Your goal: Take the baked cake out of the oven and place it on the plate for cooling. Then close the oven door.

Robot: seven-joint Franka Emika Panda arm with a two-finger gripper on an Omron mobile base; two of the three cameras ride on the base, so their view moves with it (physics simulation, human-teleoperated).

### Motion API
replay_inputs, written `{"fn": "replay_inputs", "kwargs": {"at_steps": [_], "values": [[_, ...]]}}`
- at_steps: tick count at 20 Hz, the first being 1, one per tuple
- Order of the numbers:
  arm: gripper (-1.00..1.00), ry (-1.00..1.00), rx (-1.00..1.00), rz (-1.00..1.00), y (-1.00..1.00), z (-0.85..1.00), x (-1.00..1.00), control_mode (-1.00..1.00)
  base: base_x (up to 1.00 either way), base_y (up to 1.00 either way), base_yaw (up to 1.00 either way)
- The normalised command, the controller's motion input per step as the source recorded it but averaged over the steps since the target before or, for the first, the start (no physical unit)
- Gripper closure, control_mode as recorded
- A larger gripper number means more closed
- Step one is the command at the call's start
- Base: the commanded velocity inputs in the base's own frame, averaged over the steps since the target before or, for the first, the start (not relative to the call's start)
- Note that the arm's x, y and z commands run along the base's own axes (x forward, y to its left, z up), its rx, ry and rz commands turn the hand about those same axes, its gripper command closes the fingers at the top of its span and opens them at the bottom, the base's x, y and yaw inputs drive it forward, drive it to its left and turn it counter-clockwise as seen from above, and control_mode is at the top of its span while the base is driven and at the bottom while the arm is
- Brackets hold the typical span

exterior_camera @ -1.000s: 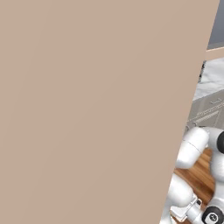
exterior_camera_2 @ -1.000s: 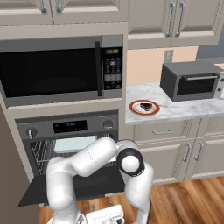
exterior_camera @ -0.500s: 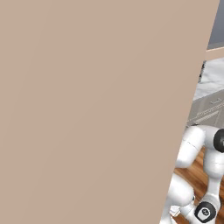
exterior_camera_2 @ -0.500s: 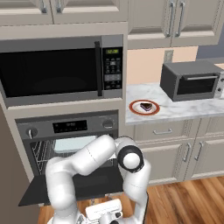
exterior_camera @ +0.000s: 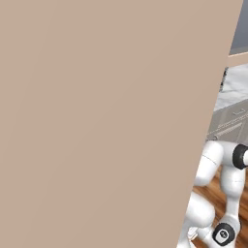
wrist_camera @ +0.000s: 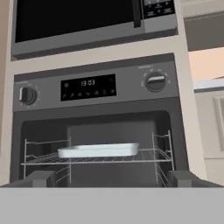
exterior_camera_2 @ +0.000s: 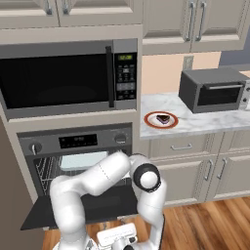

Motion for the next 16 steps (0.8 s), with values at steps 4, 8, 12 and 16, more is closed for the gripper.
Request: {"fn": "replay_inputs", "kwargs": {"at_steps": [4,8,12,16], "values": [[-1.00,0.00,0.00,0.00,0.00,-0.24,0.14,-1.00,0.00,0.00,0.00],[-1.00,-0.01,-0.02,0.00,0.02,-0.28,0.17,-1.00,0.00,0.00,0.00],[-1.00,0.00,-0.01,0.00,0.00,-0.28,0.24,-1.00,0.00,0.00,0.00],[-1.00,0.00,0.00,0.00,0.00,-0.28,0.26,-1.00,0.00,0.00,0.00]]}}
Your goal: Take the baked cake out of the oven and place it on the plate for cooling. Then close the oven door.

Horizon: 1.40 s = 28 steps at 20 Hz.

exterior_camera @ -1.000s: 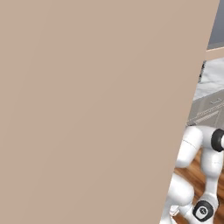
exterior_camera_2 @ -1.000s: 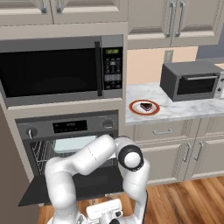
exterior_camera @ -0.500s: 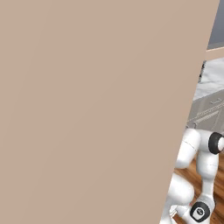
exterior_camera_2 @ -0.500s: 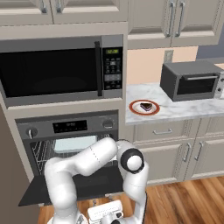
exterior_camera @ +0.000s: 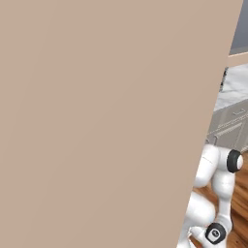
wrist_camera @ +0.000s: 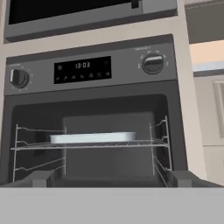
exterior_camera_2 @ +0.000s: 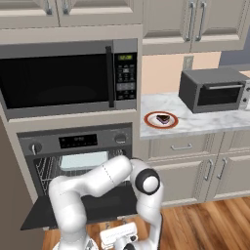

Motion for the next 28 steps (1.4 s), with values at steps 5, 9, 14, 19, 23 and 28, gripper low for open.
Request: {"fn": "replay_inputs", "kwargs": {"at_steps": [5,9,14,19,23,28], "values": [[-1.00,0.00,-0.03,0.00,0.00,-0.40,0.27,-1.00,0.00,0.00,0.00],[-1.00,0.00,-0.05,0.00,-0.01,-0.54,0.24,-1.00,0.00,0.00,0.00],[-1.00,0.00,-0.02,0.00,-0.08,-0.48,0.32,-1.00,0.00,0.00,0.00],[-1.00,0.00,0.00,0.00,-0.01,-0.46,0.30,-1.00,0.00,0.00,0.00],[-1.00,-0.01,0.00,0.00,0.00,-0.42,0.39,-1.00,0.00,0.00,0.00],[-1.00,-0.01,0.00,0.00,0.00,-0.34,0.46,-1.00,0.00,0.00,0.00]]}}
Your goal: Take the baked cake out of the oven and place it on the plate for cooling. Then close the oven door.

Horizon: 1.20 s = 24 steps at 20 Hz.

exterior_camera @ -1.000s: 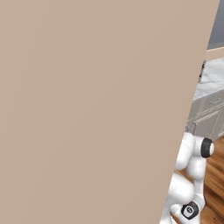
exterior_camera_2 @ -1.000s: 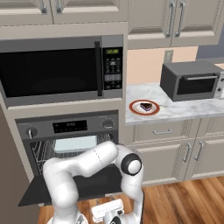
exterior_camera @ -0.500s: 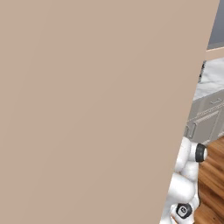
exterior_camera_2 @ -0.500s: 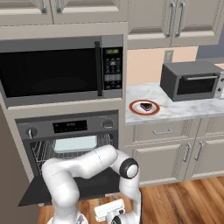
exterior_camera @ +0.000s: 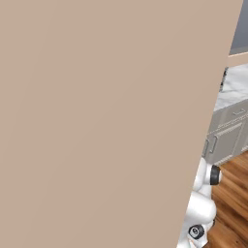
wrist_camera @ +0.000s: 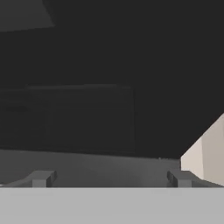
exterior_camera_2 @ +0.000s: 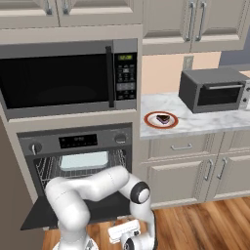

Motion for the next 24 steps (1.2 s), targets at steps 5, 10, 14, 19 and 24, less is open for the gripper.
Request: {"fn": "replay_inputs", "kwargs": {"at_steps": [5,10,14,19,24], "values": [[-1.00,-0.01,0.00,0.00,0.01,-0.31,0.42,-1.00,0.00,0.00,0.00],[-1.00,0.00,0.00,0.01,0.06,-0.18,0.18,-1.00,0.00,0.00,0.00],[-1.00,-0.03,0.03,0.01,0.00,0.02,0.00,-1.00,0.00,0.00,0.00],[-1.00,-0.09,0.12,0.00,0.00,0.51,0.00,-1.00,0.00,0.00,0.00],[-1.00,-0.06,0.16,0.00,0.01,0.80,0.00,-1.00,0.00,0.00,0.00]]}}
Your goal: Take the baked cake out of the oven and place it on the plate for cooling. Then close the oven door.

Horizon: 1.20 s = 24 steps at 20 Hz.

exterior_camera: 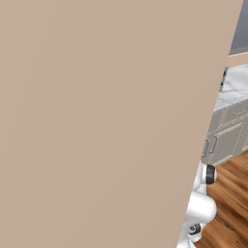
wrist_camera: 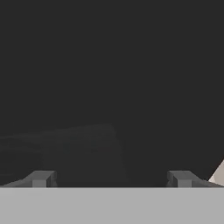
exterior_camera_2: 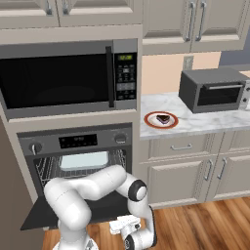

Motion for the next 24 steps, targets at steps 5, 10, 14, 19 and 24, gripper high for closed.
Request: {"fn": "replay_inputs", "kwargs": {"at_steps": [5,10,14,19,24], "values": [[-1.00,-0.01,0.14,0.00,0.16,0.93,0.00,-1.00,0.00,0.00,0.00],[-1.00,0.00,0.13,0.03,0.25,0.95,0.00,-1.00,0.00,0.00,0.00],[-1.00,0.00,0.10,0.01,0.37,1.00,0.05,-1.00,0.00,0.00,0.00],[-1.00,0.00,0.06,0.00,0.45,0.97,0.17,-1.00,0.00,0.00,0.00],[-1.00,-0.05,0.03,0.00,0.42,0.85,0.26,-1.00,0.00,0.00,0.00]]}}
